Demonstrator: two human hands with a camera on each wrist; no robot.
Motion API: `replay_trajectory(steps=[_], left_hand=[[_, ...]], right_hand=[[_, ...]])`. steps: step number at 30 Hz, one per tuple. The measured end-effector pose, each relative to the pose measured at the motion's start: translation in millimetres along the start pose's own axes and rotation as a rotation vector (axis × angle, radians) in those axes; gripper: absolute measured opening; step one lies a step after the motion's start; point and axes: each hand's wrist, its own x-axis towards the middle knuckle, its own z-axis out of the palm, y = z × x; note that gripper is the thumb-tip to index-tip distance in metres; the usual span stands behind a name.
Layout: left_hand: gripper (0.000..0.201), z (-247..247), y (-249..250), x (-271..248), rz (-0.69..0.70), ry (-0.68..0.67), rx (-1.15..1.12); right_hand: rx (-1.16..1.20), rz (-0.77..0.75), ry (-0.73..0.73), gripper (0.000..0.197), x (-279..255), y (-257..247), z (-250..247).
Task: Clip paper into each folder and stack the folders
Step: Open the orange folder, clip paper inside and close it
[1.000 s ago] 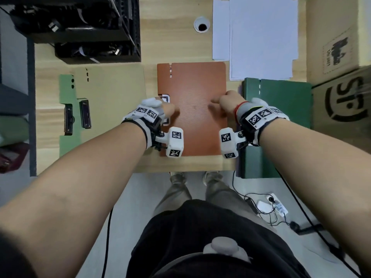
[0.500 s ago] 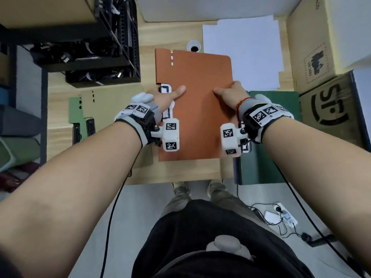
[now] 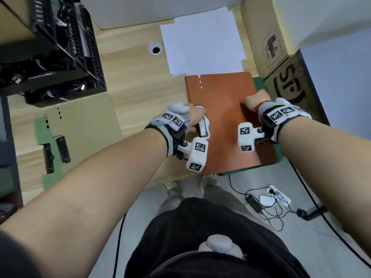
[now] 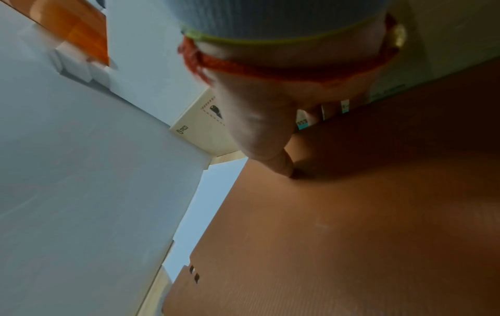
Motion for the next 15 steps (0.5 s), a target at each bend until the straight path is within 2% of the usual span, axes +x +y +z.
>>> replay_trajectory(steps=[3, 6, 10, 15], left_hand=[[0.011, 23, 0, 11, -0.062, -0.016, 0.044], [0.016, 37, 10, 5, -0.165, 0.044, 0.078], [0.031, 48, 17, 8, -0.107, -0.039, 0.188], [0.033, 45, 21, 9, -0.066, -0.055, 0.319]], right_hand=[[-0.139, 0.078, 0.085, 0.060, 6, 19, 1], [-0.184, 0.058, 0.082, 0.066, 6, 22, 4], [-0.160, 0.003, 0.032, 0.062, 16, 26, 2], [-0.156, -0.028, 0.017, 0.062, 20, 18, -4]])
